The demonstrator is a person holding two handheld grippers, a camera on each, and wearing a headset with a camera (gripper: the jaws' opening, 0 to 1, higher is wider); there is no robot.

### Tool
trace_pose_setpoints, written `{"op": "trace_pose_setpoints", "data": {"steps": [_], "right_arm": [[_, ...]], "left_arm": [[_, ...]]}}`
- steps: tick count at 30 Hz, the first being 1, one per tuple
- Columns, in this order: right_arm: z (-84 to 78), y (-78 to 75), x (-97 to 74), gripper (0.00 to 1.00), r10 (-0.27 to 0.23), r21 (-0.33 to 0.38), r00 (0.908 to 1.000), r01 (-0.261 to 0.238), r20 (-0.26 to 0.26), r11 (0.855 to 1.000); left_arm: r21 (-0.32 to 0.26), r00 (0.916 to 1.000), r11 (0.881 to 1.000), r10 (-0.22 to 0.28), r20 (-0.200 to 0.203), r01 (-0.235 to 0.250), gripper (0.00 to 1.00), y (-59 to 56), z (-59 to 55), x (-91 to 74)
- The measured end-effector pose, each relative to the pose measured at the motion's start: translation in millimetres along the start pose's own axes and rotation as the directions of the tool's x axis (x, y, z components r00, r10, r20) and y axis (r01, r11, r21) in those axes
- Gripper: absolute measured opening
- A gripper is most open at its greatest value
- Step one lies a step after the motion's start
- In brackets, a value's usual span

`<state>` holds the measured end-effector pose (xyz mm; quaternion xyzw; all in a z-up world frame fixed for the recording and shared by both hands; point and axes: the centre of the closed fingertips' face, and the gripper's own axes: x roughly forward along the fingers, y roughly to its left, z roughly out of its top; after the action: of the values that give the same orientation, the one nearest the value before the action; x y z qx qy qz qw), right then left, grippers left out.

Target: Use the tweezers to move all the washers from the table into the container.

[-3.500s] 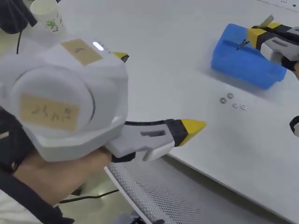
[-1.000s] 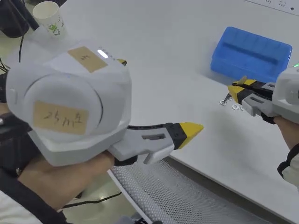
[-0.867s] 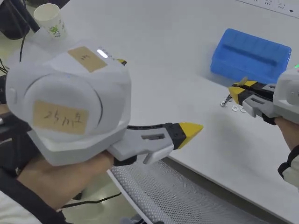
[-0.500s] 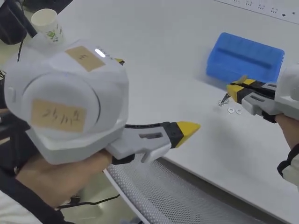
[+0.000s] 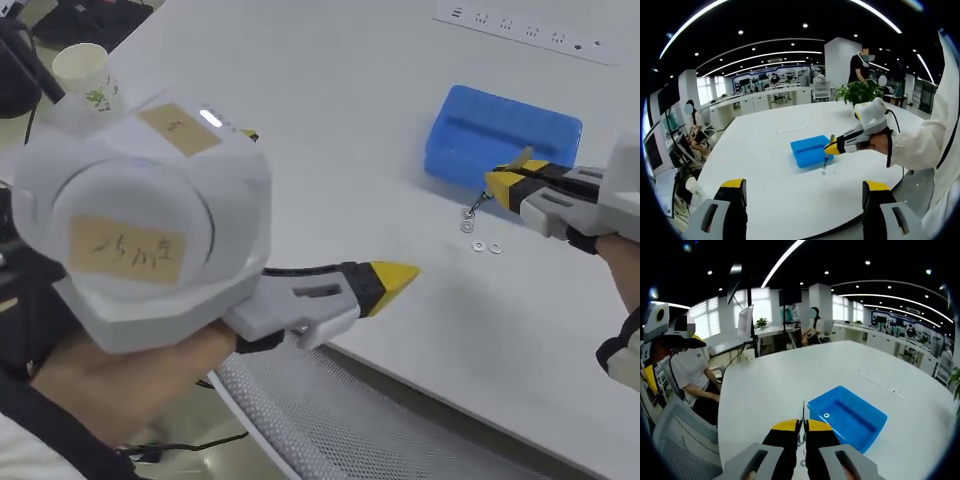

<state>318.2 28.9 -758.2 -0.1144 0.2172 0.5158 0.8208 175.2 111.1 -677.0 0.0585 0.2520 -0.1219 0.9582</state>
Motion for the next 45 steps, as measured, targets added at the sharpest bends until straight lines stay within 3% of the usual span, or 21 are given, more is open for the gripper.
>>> {"op": "trace_pose_setpoints", "data": {"steps": [22,45], "right_arm": [[33.1,-9.3,-1.0,0.00,-0.007,-0.001,0.9994,0.007,0.033,1.000],[40.2,-26.0,3.1,0.00,-0.038,-0.024,0.9985,0.039,0.039,0.999]], "left_arm": [[0.007,0.9999,1.000,0.004,-0.010,-0.004,0.97,6.3,6.6,4.2],[0.006,0.9997,1.000,0.016,-0.017,-0.016,0.97,9.7,1.2,3.2]]}}
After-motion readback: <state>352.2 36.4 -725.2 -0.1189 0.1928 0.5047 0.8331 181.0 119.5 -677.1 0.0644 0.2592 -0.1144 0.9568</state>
